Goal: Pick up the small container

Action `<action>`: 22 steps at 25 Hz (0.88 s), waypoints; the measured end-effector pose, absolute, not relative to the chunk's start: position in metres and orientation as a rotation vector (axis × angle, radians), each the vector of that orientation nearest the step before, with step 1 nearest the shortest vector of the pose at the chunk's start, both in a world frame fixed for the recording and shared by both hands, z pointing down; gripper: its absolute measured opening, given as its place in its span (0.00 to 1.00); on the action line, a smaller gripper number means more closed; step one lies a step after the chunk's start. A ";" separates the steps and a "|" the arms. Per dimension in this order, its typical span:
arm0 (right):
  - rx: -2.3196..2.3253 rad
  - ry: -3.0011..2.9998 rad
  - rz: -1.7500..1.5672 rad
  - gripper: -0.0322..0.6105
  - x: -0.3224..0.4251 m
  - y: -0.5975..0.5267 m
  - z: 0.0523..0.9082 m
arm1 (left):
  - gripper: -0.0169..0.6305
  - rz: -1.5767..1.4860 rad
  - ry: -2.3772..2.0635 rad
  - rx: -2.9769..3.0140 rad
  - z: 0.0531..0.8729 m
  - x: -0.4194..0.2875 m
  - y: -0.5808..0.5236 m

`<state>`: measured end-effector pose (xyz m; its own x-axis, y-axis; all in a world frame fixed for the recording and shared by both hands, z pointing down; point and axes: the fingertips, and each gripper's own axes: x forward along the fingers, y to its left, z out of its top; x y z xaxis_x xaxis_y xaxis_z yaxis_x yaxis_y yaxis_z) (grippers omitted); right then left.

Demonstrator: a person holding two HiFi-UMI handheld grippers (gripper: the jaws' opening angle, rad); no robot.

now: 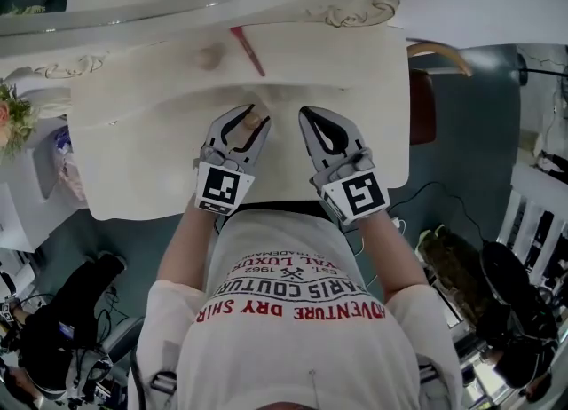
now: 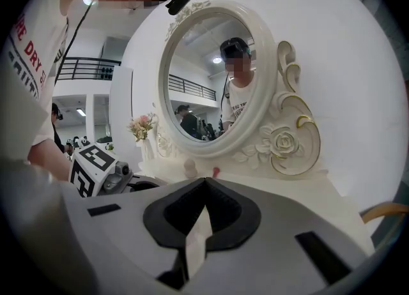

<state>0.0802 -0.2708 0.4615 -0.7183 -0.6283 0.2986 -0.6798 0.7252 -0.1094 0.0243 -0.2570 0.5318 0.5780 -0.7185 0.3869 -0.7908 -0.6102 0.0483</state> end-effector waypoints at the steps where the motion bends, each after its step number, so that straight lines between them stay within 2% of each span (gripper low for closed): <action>1: 1.034 -2.693 0.309 0.05 0.080 -0.269 0.458 | 0.25 0.469 -1.268 2.588 0.524 0.023 -0.256; 22: 0.996 -2.814 0.077 0.05 0.077 -0.244 0.366 | 0.25 0.341 -1.561 2.644 0.361 -0.022 -0.232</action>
<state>0.0771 -0.2441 0.3658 -0.7667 -0.6209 0.1630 -0.6289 0.7775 0.0033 -0.0218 -0.2321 0.3608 0.4650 -0.8587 0.2154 -0.8703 -0.4880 -0.0668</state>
